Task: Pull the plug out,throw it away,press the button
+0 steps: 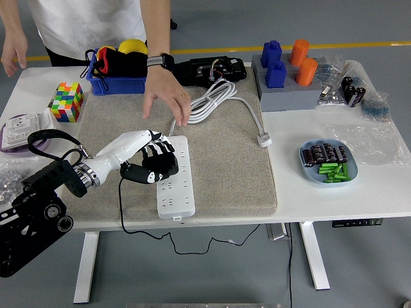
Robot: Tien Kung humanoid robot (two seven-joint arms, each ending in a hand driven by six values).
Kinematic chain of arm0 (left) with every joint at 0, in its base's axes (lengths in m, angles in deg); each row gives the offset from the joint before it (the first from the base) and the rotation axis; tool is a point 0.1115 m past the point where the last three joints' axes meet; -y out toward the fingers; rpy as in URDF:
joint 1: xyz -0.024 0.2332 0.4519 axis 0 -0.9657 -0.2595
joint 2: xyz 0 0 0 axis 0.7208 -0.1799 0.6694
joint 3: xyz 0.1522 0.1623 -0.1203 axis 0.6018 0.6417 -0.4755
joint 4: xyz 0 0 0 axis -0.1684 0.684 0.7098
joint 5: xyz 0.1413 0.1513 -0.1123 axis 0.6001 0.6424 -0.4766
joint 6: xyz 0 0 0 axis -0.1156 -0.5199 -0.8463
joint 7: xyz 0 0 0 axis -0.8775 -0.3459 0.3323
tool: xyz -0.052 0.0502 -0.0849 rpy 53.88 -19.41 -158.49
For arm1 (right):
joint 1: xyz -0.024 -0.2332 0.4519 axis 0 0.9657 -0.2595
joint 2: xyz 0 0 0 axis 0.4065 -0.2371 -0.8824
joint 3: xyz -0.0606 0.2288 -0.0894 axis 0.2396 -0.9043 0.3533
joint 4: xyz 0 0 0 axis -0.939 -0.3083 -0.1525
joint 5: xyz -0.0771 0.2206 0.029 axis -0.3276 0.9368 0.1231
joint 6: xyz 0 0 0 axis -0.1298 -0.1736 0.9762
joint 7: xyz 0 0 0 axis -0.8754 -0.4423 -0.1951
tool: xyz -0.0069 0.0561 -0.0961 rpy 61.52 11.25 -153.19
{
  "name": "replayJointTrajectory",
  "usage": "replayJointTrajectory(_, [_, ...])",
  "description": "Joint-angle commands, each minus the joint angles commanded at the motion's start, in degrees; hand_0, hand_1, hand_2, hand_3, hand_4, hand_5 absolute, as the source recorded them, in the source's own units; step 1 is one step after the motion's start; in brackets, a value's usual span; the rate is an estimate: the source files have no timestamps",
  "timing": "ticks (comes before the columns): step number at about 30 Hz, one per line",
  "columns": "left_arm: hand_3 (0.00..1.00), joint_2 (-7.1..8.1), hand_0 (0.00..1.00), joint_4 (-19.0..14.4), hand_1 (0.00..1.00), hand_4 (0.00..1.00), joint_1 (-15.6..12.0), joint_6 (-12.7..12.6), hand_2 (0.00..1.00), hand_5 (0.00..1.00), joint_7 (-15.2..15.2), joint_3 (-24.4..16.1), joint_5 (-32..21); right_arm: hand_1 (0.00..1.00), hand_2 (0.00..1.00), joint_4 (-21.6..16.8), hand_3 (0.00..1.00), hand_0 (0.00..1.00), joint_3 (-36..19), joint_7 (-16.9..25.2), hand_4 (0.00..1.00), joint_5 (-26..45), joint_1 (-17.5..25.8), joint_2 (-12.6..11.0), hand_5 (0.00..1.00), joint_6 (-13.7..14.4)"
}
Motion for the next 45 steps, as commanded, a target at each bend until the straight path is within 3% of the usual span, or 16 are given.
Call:
replayJointTrajectory(5, [0.553,-0.44,0.329,5.6,0.271,0.648,1.5,-0.6,0.365,0.002,-0.3,-1.9,1.5,0.686,0.669,-0.1,0.671,0.754,0.1,0.0,0.766,0.0,0.0,0.0,0.671,0.0])
replayJointTrajectory(11, [0.552,-0.8,0.345,12.1,0.282,0.648,3.3,-0.6,0.367,0.002,-0.3,-0.8,2.1,0.686,0.67,-0.1,0.67,0.754,0.1,0.0,0.767,0.1,-0.1,0.1,0.671,0.0])
replayJointTrajectory(12, [0.583,-0.89,0.401,12.8,0.387,0.671,3.4,-0.5,0.441,0.002,-0.2,-0.6,2.1,0.686,0.67,-0.1,0.67,0.754,0.1,0.0,0.766,0.1,-0.1,0.1,0.671,0.0])
replayJointTrajectory(17, [0.583,-1.42,0.401,15.8,0.387,0.671,3.8,0.3,0.441,0.002,0.3,-0.1,2.0,0.686,0.67,0.0,0.67,0.754,0.0,0.0,0.766,0.1,-0.1,0.1,0.671,0.0])
replayJointTrajectory(18, [0.599,-1.44,0.492,16.0,0.51,0.682,3.8,0.4,0.505,0.002,0.3,0.0,2.0,0.686,0.67,0.0,0.67,0.754,0.0,0.0,0.766,0.1,-0.1,0.1,0.672,0.0])
replayJointTrajectory(23, [0.599,-1.42,0.492,16.6,0.51,0.682,3.8,0.9,0.505,0.002,0.0,0.0,1.3,0.686,0.67,0.0,0.67,0.754,0.1,0.0,0.766,0.1,0.0,0.1,0.672,0.0])
replayJointTrajectory(24, [0.721,-1.4,0.68,16.6,0.718,0.816,3.8,1.2,0.677,0.002,0.1,-0.1,1.3,0.686,0.67,0.0,0.67,0.754,0.1,0.0,0.767,0.1,0.0,0.1,0.671,0.0])
replayJointTrajectory(29, [0.721,-1.26,0.68,16.3,0.718,0.816,3.8,2.0,0.677,0.002,0.0,-0.3,1.1,0.686,0.67,0.0,0.67,0.754,0.1,0.0,0.767,0.1,0.0,0.1,0.671,0.0])
replayJointTrajectory(30, [0.825,-1.25,0.652,16.1,0.75,0.866,3.9,2.0,0.767,0.002,0.2,-0.3,1.2,0.686,0.67,0.0,0.67,0.754,0.1,0.0,0.767,0.1,0.0,0.1,0.671,0.0])
replayJointTrajectory(41, [0.827,-1.36,0.589,12.2,0.733,0.884,5.1,1.0,0.774,0.002,0.1,-0.2,-0.3,0.686,0.67,0.0,0.67,0.754,0.1,0.0,0.767,0.1,0.0,0.1,0.671,0.0])
replayJointTrajectory(42, [0.775,-1.46,0.389,11.9,0.56,0.781,5.4,1.0,0.565,0.002,-0.1,0.2,-0.9,0.686,0.669,0.0,0.67,0.754,0.1,0.0,0.766,0.2,0.0,0.1,0.671,0.0])
replayJointTrajectory(45, [0.775,-1.88,0.389,11.9,0.56,0.781,6.4,1.0,0.565,0.002,-0.5,1.6,-2.4,0.686,0.669,0.1,0.67,0.754,0.1,0.0,0.766,0.2,0.0,0.1,0.671,0.0])
